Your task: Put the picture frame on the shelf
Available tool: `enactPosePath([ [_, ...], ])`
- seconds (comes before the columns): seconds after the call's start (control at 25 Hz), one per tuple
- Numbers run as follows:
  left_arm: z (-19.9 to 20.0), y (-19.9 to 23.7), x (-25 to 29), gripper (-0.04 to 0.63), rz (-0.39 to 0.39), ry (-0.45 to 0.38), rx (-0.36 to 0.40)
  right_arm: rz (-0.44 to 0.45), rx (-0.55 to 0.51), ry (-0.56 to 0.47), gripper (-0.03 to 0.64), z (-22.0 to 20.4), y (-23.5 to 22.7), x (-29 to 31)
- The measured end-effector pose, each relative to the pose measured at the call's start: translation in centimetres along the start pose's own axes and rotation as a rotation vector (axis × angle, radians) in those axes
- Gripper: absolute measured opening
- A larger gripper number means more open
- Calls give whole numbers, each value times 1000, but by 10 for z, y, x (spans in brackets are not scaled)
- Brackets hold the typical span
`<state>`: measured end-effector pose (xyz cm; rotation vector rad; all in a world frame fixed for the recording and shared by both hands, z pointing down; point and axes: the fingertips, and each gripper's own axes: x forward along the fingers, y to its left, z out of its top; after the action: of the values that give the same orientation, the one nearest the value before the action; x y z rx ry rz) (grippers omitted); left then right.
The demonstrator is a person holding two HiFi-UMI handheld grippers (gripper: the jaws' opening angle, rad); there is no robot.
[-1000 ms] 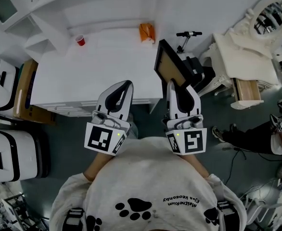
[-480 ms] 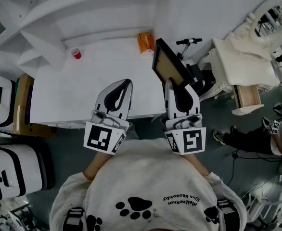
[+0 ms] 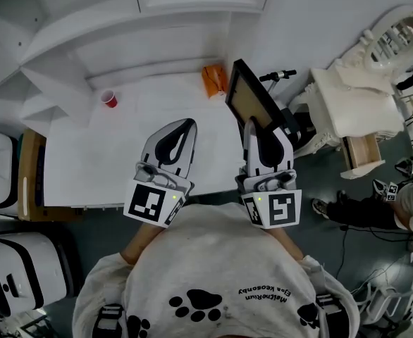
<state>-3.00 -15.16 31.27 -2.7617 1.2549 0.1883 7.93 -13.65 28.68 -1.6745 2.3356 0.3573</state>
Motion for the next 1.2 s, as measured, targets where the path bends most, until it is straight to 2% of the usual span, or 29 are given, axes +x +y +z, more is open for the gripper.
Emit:
enactPosePath([
  [0.32,6,28,27,23,-64,-32,21,-34,-21,-30,63,-5,1,37],
  [0.64,6,41,42,23,-77,-43,-12,-37,-36,-14,63,-9,-2,56],
  [0.84,6,39,47,23,-66,-26,-27,-25,-39,-7,63,-4,-9,63],
  [1.2,24,49,70,23,-16,-55,-9,37,-70,-45,63,9,-25,88],
])
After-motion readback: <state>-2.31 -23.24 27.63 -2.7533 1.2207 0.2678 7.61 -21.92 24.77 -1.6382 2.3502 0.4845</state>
